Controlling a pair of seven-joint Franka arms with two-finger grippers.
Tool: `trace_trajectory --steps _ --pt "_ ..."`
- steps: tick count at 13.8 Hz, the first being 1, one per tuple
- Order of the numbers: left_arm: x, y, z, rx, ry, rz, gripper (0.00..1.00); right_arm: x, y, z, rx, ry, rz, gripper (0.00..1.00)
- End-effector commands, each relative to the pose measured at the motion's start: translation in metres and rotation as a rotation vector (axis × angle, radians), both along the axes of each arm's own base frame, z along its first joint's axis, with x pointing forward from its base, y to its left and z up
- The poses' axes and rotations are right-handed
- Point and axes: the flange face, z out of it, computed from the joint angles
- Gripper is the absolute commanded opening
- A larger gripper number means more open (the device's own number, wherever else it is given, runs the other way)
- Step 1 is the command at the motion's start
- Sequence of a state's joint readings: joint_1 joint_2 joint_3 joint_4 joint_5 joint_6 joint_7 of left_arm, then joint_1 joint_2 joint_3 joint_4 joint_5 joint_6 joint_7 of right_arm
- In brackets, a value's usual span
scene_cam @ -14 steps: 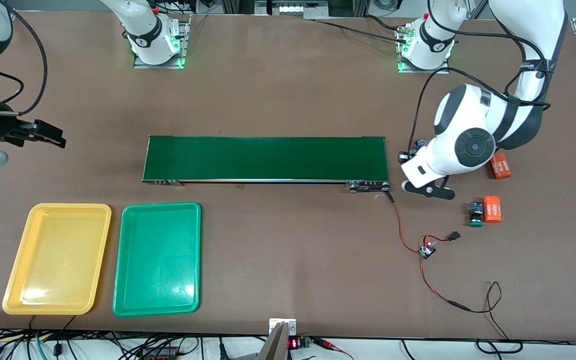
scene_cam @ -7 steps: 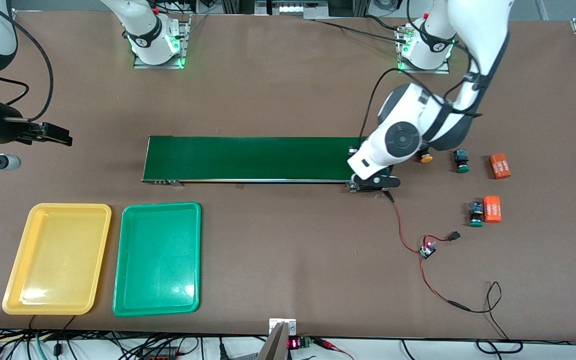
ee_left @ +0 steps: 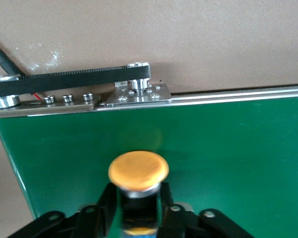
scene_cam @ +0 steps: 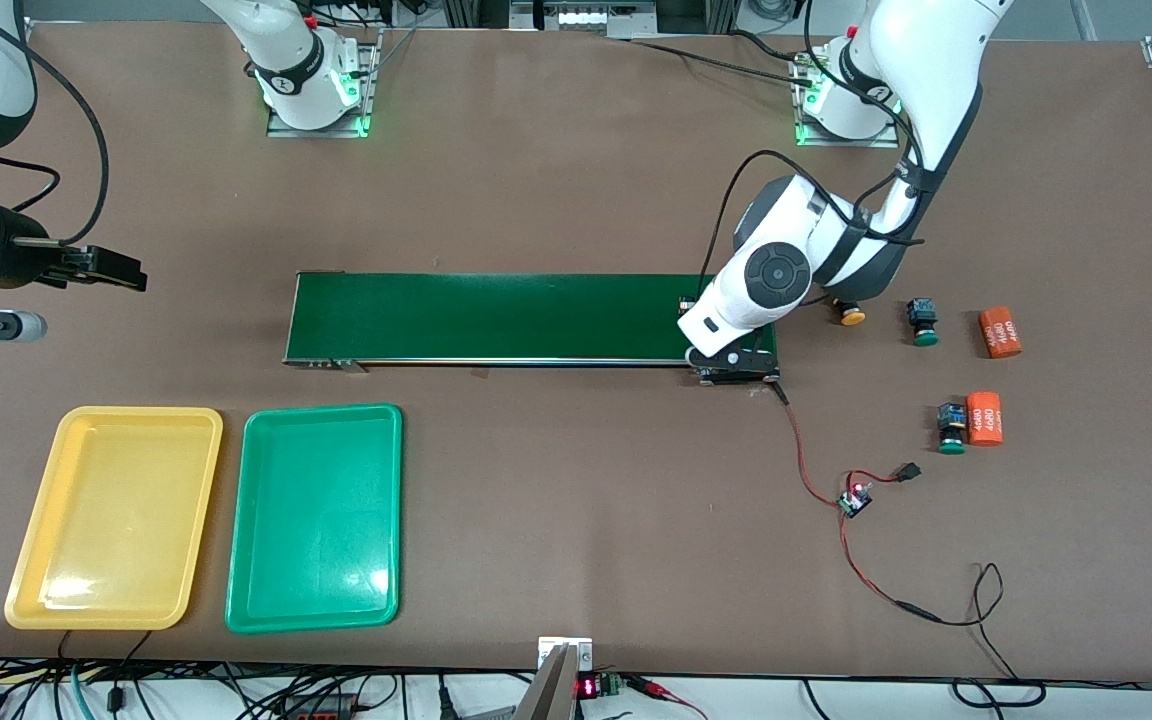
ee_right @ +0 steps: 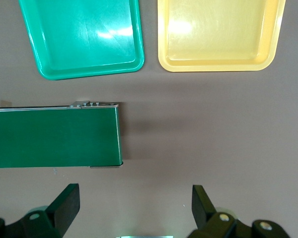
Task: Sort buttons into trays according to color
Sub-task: 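Lower the yellow button onto the green conveyor and open the left gripper, then withdraw the left gripper to the buttons while the right gripper nears the conveyor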
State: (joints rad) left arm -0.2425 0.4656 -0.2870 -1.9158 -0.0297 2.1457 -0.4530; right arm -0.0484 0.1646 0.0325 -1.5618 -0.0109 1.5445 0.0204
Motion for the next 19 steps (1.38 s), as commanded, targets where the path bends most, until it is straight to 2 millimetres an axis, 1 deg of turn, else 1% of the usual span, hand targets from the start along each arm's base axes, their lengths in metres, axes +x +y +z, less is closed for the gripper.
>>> trace_trajectory --steps 1,3,5,6,7,8,9,10,12,13,14,16,17,18,19 --pt "0.007 0.002 0.031 0.005 -0.013 0.019 1.00 -0.001 -0.001 -0.001 0.010 0.017 0.013 1.00" --pt "0.016 0.004 0.057 0.024 0.027 0.010 1.00 -0.008 0.001 -0.005 0.013 0.071 0.010 1.00" --pt "0.031 0.010 0.097 0.041 0.065 0.013 1.00 -0.015 0.002 -0.015 0.013 0.092 0.011 1.00" --pt "0.038 0.015 0.119 0.046 0.081 0.015 1.00 -0.021 0.004 -0.017 0.015 0.099 0.013 1.00" --pt "0.047 0.026 0.138 0.052 0.094 0.024 1.00 -0.031 0.007 -0.021 0.013 0.077 0.017 1.00" --pt "0.056 0.044 0.149 0.060 0.106 0.049 1.00 -0.042 0.009 -0.026 0.013 0.045 0.020 1.00" --pt "0.065 0.066 0.154 0.061 0.117 0.082 1.00 -0.055 0.011 -0.032 0.010 0.018 0.022 1.00" --pt "0.070 0.087 0.155 0.065 0.132 0.105 1.00 -0.069 0.011 -0.039 0.010 -0.005 0.021 1.00" --pt "0.077 0.126 0.152 0.051 0.165 0.063 1.00 -0.093 0.013 -0.054 0.007 -0.062 0.023 1.00" --pt "0.081 0.153 0.148 0.070 0.180 0.066 1.00 -0.107 0.015 -0.061 0.004 -0.089 0.026 1.00" --pt "0.083 0.176 0.143 0.103 0.188 0.071 1.00 -0.119 0.019 -0.067 0.002 -0.111 0.019 1.00" --pt "0.077 0.187 0.133 0.176 0.202 0.051 1.00 -0.131 0.025 -0.074 0.002 -0.136 0.027 1.00" --pt "0.074 0.199 0.126 0.201 0.211 0.055 1.00 -0.131 0.029 -0.075 0.002 -0.148 0.036 1.00" --pt "0.070 0.214 0.114 0.201 0.227 0.074 1.00 -0.132 0.041 -0.075 0.003 -0.150 0.048 1.00" --pt "0.061 0.225 0.106 0.201 0.238 0.086 1.00 -0.132 0.050 -0.075 0.000 -0.151 0.023 1.00"
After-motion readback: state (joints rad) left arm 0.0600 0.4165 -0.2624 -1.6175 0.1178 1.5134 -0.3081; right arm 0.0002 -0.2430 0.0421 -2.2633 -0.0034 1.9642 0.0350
